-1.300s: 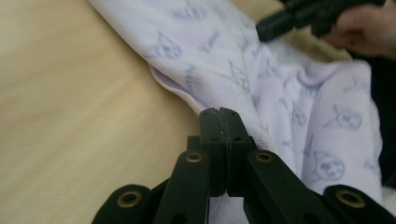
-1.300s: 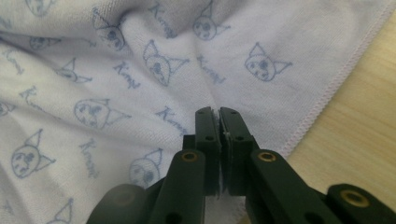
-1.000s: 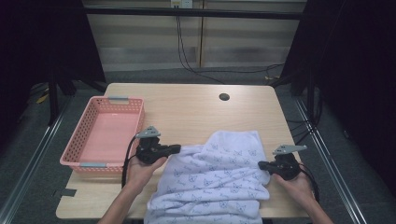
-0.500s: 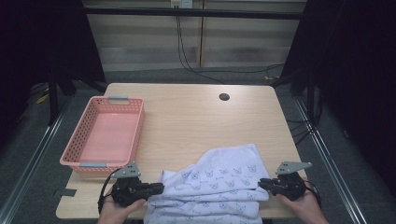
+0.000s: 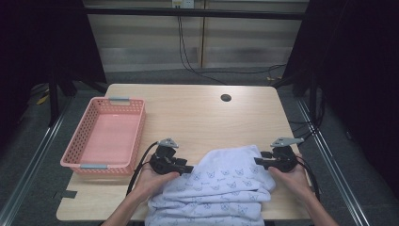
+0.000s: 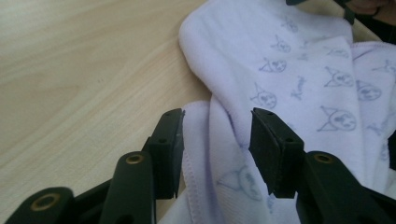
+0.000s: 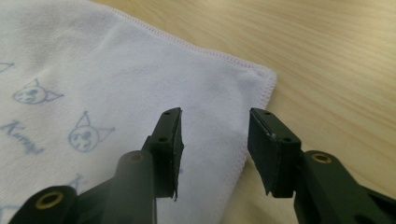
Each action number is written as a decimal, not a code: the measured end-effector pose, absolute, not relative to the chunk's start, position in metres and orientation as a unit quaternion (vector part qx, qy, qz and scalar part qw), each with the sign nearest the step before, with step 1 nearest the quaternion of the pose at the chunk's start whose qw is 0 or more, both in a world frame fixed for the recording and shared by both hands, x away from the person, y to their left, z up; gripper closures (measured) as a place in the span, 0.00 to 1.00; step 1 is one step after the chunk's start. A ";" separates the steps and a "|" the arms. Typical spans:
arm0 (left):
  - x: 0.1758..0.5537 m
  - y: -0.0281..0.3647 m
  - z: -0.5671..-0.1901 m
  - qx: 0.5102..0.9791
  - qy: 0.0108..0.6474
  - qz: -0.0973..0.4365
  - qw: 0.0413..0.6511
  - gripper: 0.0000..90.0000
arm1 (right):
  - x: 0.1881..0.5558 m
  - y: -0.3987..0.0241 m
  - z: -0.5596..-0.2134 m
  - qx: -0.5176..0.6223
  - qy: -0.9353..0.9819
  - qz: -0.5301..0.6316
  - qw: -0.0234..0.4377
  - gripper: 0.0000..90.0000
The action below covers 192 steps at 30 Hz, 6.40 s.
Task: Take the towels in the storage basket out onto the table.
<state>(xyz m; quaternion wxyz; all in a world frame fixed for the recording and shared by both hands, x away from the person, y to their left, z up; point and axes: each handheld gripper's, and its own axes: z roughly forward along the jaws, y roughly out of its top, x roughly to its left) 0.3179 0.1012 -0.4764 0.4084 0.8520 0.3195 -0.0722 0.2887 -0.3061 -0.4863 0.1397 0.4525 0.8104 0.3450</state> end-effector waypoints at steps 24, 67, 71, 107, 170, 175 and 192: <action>0.341 0.135 -0.413 0.778 0.345 0.034 0.524 0.95 | 0.320 -0.309 -0.420 0.453 0.761 0.416 0.207 0.98; 0.273 0.128 -0.487 0.860 0.281 -0.077 0.418 0.74 | 0.230 -0.296 -0.480 0.431 0.808 0.387 0.111 0.57; 0.270 0.129 -0.485 0.864 0.263 -0.073 0.424 0.94 | 0.238 -0.283 -0.488 0.422 0.827 0.358 0.096 0.79; 0.358 0.184 -0.357 0.732 0.338 0.102 0.583 0.95 | 0.295 -0.311 -0.367 0.420 0.718 0.511 0.215 0.96; 0.261 0.164 -0.494 0.878 0.295 0.001 0.377 0.66 | 0.230 -0.288 -0.492 0.388 0.857 0.318 0.118 0.94; 0.244 0.157 -0.491 0.891 0.275 -0.002 0.362 0.77 | 0.225 -0.299 -0.491 0.400 0.855 0.310 0.116 0.99; 0.249 0.147 -0.480 0.889 0.254 -0.045 0.378 0.71 | 0.204 -0.309 -0.465 0.403 0.825 0.384 0.097 0.78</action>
